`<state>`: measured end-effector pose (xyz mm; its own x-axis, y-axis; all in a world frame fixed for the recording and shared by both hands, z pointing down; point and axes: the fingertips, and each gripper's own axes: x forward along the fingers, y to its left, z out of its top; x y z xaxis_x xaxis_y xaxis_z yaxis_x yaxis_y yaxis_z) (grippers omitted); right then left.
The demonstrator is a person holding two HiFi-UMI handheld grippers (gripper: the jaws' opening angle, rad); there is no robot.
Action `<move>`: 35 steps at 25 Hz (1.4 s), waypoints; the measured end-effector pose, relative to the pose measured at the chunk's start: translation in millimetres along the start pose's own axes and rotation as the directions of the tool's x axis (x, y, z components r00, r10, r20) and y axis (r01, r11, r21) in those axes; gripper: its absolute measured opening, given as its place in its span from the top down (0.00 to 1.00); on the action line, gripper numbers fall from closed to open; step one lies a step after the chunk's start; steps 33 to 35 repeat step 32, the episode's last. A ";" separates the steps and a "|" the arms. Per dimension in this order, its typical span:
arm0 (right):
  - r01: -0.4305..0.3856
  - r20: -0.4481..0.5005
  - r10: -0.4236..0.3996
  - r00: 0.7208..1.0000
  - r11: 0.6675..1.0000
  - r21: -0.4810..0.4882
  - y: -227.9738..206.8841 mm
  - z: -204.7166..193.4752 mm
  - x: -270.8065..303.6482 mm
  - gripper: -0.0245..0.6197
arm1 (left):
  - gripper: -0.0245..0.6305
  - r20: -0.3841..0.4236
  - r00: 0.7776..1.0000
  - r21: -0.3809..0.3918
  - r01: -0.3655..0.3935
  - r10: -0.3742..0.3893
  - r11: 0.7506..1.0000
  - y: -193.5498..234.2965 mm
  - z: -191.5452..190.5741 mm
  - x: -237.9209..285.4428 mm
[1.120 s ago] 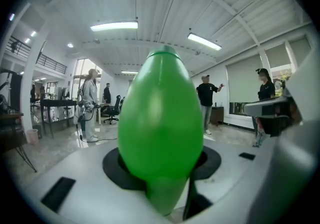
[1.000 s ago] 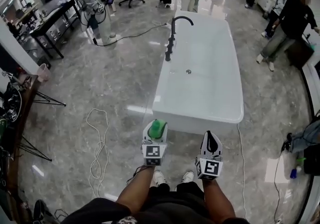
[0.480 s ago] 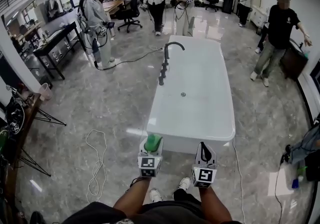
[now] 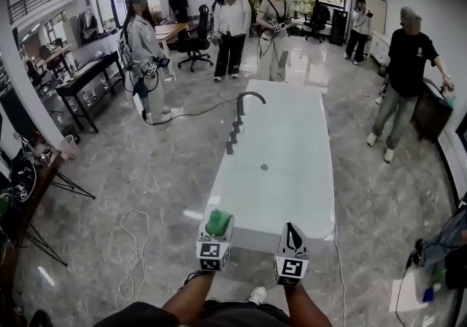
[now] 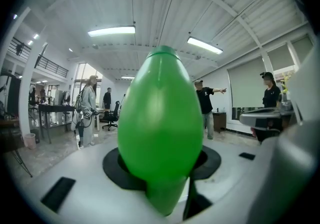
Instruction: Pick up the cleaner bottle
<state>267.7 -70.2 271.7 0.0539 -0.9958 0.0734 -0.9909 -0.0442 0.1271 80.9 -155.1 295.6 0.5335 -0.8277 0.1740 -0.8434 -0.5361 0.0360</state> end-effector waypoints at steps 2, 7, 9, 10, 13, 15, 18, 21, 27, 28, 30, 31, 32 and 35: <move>0.005 0.007 -0.005 1.000 1.000 -0.002 -8.6 1.9 9.0 0.94 | 0.68 0.008 1.000 0.004 0.001 -0.001 1.000 -0.5 0.8 10.5; 0.012 0.009 -0.011 1.000 0.999 -0.042 -11.3 2.4 26.5 0.94 | 0.68 0.003 1.000 0.017 0.019 -0.019 1.000 6.9 5.0 28.2; 0.008 0.027 -0.006 1.000 0.998 -0.057 -7.6 13.6 29.9 0.94 | 0.68 0.006 1.000 0.016 0.018 -0.018 1.000 12.3 11.7 31.6; 0.005 0.034 -0.003 0.999 0.998 -0.060 -5.2 20.8 30.6 0.94 | 0.68 0.006 1.000 0.015 0.017 -0.017 1.000 14.4 14.3 32.3; 0.021 0.039 -0.019 0.999 0.998 -0.052 -5.3 26.4 33.9 0.94 | 0.68 0.000 1.000 0.015 0.022 -0.022 1.000 17.9 16.0 34.4; 0.046 0.027 -0.045 0.999 0.998 -0.045 -10.0 18.6 35.6 0.94 | 0.68 -0.003 0.999 0.007 0.034 -0.034 0.999 18.2 13.2 36.4; 0.049 0.028 -0.047 0.999 0.997 -0.058 -7.6 20.9 38.6 0.94 | 0.68 0.004 0.998 0.002 0.056 -0.056 0.998 18.3 11.8 39.1; 0.053 0.044 -0.050 0.998 0.997 -0.064 -2.0 30.6 44.1 0.94 | 0.68 -0.005 0.998 0.003 0.057 -0.057 0.998 24.1 12.9 41.7; 0.088 0.062 -0.084 0.995 0.994 -0.064 -4.3 31.1 51.8 0.94 | 0.68 0.013 0.997 0.020 0.078 -0.078 0.997 26.2 21.3 48.8; 0.089 0.061 -0.085 0.995 0.994 -0.062 -6.3 31.2 51.4 0.94 | 0.68 0.008 0.997 0.026 0.077 -0.077 0.997 24.4 22.0 48.6; 0.091 0.046 -0.089 0.995 0.994 -0.057 -10.8 29.1 49.9 0.94 | 0.68 0.005 0.997 0.033 0.077 -0.078 0.996 20.3 23.4 48.3; 0.093 0.043 -0.091 0.995 0.994 -0.055 -13.1 27.8 49.3 0.94 | 0.68 0.005 0.997 0.035 0.078 -0.078 0.996 18.4 24.0 48.1; 0.095 0.041 -0.093 0.995 0.994 -0.053 -15.4 26.3 48.8 0.94 | 0.68 0.005 0.997 0.036 0.078 -0.078 0.996 16.7 24.6 47.8; 0.095 0.041 -0.093 0.995 0.994 -0.053 -15.4 26.3 48.8 0.94 | 0.68 0.005 0.997 0.036 0.078 -0.078 0.996 16.7 24.6 47.8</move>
